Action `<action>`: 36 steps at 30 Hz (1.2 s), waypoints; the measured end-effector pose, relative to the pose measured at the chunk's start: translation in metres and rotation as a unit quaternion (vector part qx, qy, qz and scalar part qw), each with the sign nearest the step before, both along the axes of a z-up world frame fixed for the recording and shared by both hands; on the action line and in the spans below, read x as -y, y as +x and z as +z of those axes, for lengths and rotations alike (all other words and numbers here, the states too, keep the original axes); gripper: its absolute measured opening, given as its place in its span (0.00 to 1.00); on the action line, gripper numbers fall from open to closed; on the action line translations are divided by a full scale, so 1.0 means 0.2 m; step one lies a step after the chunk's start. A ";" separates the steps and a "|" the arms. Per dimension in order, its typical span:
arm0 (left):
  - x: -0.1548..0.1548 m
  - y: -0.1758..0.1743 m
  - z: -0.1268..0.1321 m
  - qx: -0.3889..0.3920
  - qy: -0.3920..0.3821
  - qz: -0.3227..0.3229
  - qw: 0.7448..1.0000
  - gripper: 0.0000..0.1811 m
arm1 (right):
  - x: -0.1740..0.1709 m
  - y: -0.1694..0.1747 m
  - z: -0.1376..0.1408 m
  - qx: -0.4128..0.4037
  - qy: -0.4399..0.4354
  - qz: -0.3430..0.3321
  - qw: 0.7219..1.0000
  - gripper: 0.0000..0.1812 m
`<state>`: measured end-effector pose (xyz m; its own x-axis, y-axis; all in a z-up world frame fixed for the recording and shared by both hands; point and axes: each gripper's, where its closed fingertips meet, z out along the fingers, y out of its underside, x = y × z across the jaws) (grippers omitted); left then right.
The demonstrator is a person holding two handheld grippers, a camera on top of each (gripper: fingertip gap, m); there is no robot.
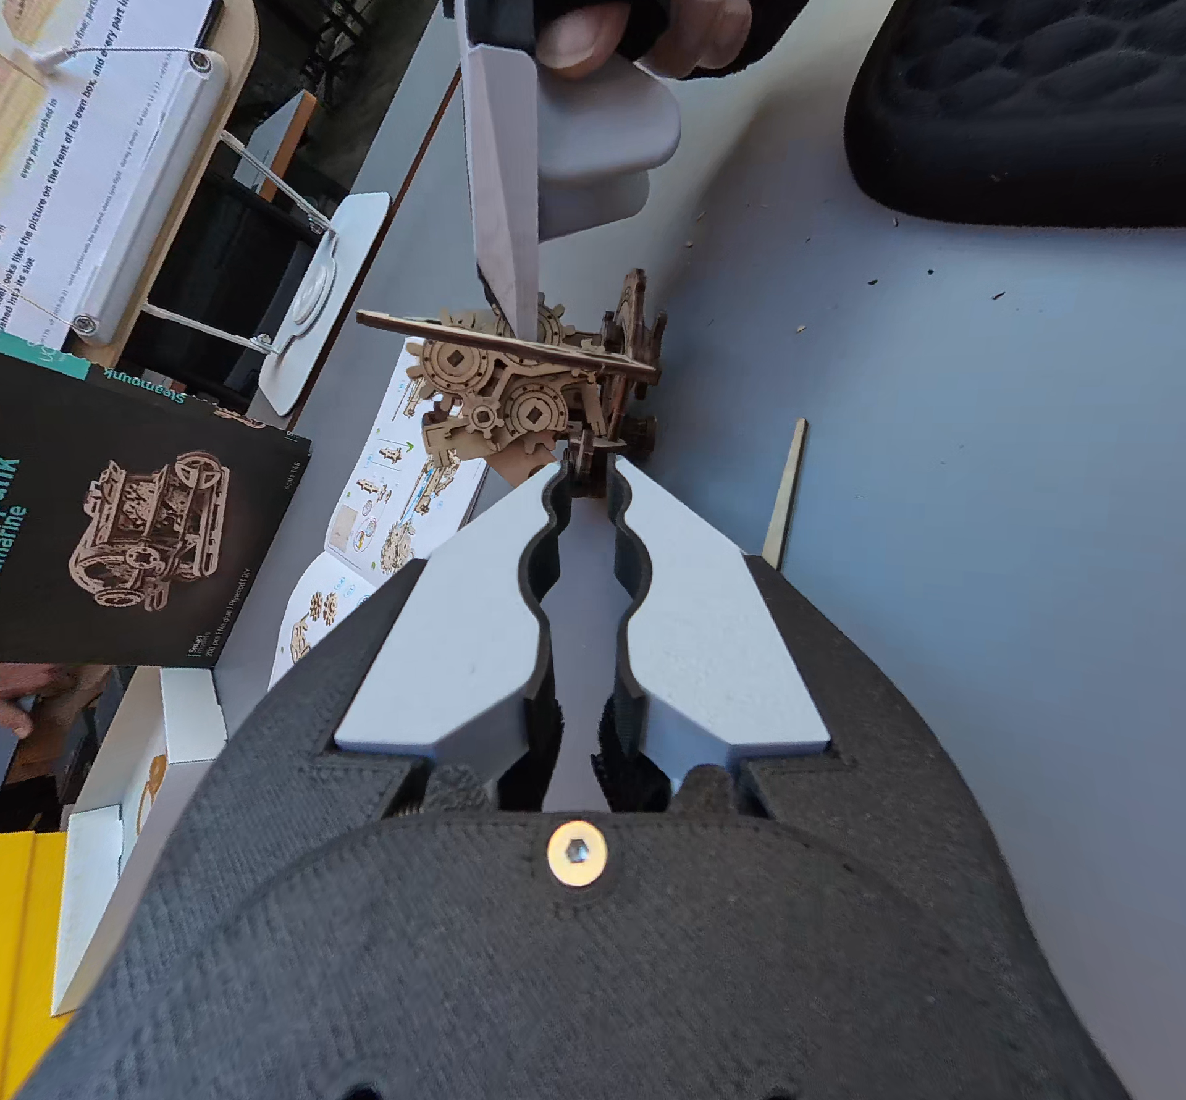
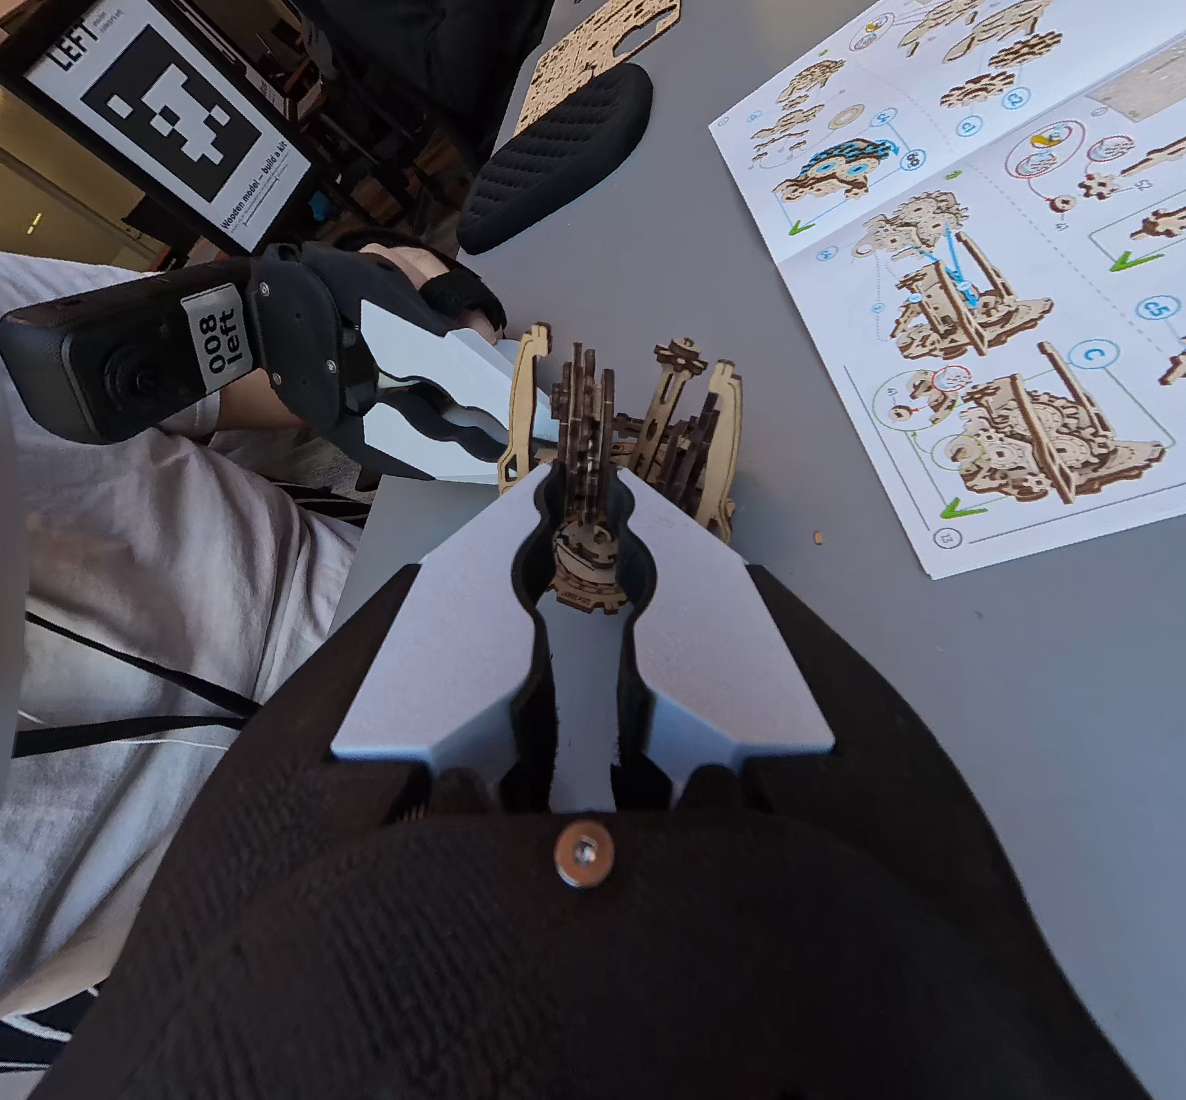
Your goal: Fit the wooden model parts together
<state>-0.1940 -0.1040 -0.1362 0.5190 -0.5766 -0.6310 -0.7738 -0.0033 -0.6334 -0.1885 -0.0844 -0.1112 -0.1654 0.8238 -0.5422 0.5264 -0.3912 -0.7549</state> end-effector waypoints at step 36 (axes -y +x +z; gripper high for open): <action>-0.01 0.01 0.00 0.010 0.006 -0.006 1.000 0.04 | 0.03 0.03 -0.02 0.011 0.040 -0.027 0.999 0.06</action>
